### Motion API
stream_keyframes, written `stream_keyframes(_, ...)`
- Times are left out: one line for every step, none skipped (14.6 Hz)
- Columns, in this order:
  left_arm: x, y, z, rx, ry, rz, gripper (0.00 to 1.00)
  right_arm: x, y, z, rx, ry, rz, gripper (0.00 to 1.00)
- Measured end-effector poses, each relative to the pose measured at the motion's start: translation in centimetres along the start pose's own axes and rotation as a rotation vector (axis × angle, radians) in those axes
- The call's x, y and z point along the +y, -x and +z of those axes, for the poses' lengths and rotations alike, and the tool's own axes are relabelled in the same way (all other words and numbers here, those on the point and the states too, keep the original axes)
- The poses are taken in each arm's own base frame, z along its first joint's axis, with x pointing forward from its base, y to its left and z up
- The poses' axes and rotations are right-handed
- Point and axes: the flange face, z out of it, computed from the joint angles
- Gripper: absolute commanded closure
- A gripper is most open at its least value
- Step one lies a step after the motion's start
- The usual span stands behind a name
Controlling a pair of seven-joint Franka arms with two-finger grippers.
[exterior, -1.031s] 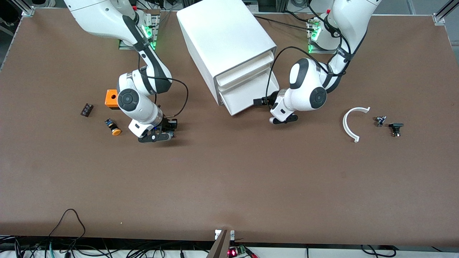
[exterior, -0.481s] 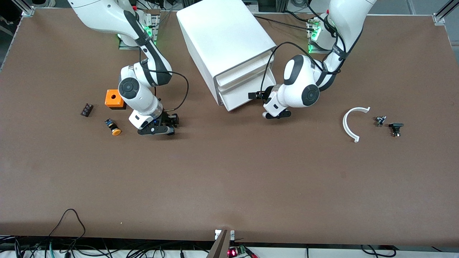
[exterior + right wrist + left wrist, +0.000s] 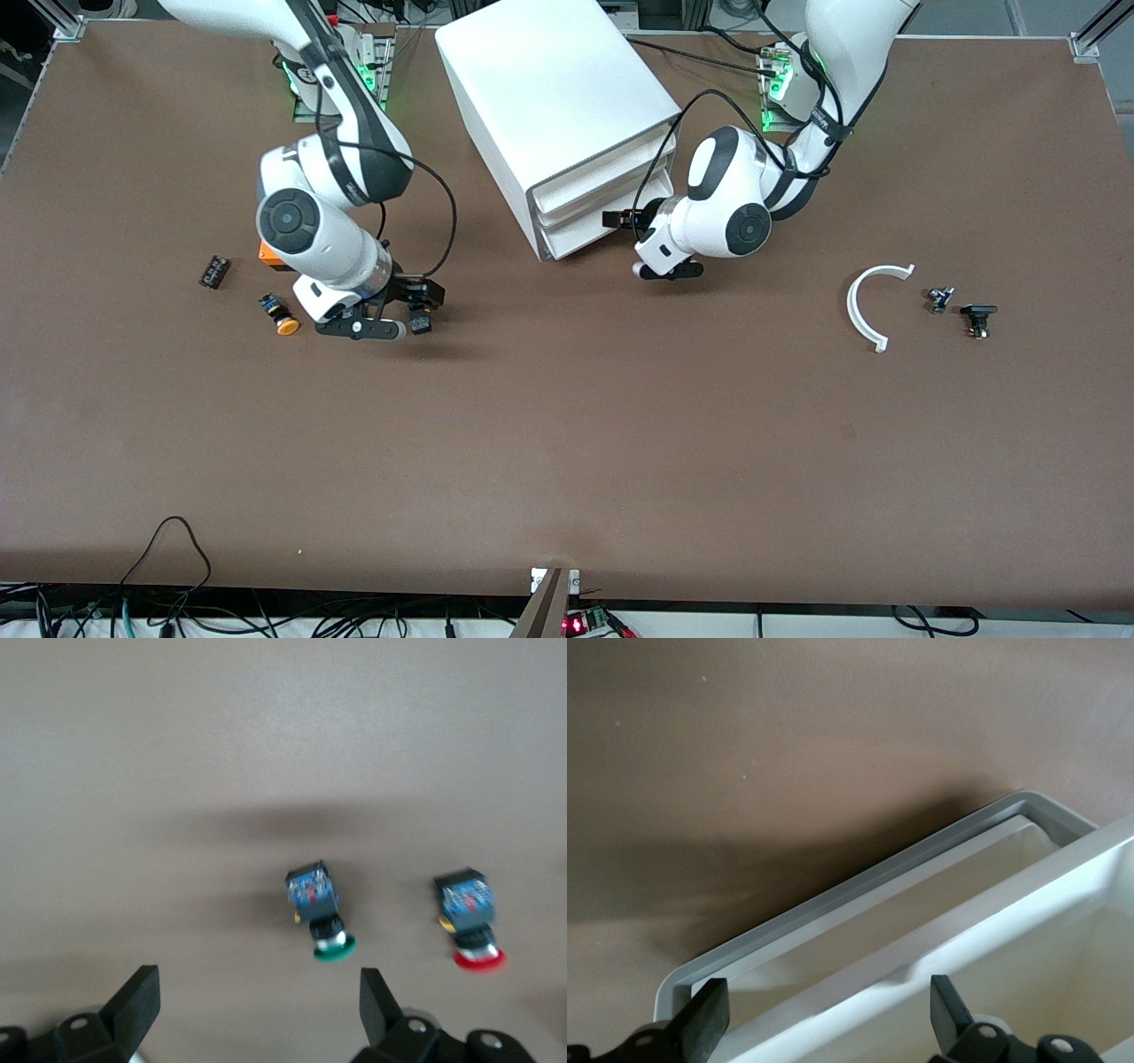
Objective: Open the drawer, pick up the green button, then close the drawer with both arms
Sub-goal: 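Push the drawer shut with the left gripper while the right gripper lowers the button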
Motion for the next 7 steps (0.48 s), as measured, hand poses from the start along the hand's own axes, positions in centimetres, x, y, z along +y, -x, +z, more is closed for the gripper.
stream_keyframes(0.1,0.1,0.1,-0.005,-0.001,0.003,0.0,0.0,-0.3,-2.5,-0.01,0.003,0.003,0.0)
stream_keyframes(0.3,0.4,0.3,-0.012,-0.004,0.01,0.0,0.2,-0.7,-4.7,-0.013,0.006,0.008,0.0)
stream_keyframes(0.7,0.8,0.7,-0.021,-0.006,0.02,0.0,0.6,-1.1,-6.9,-0.007,0.013,0.014,0.0)
stream_keyframes(1.2,1.3,1.0,-0.028,-0.009,0.032,0.0,1.2,-1.7,-9.0,0.005,0.034,0.018,0.0)
stream_keyframes(1.6,1.7,1.3,-0.033,-0.01,0.04,0.0,2.1,-2.2,-11.0,0.022,0.066,0.023,0.0)
stream_keyframes(1.7,1.8,1.4,-0.034,-0.011,0.044,0.0,3.2,-2.7,-12.9,0.037,0.1,0.033,0.0)
stream_keyframes(1.7,1.8,1.4,-0.034,-0.011,0.043,0.0,4.3,-3.1,-14.6,0.053,0.136,0.045,0.0)
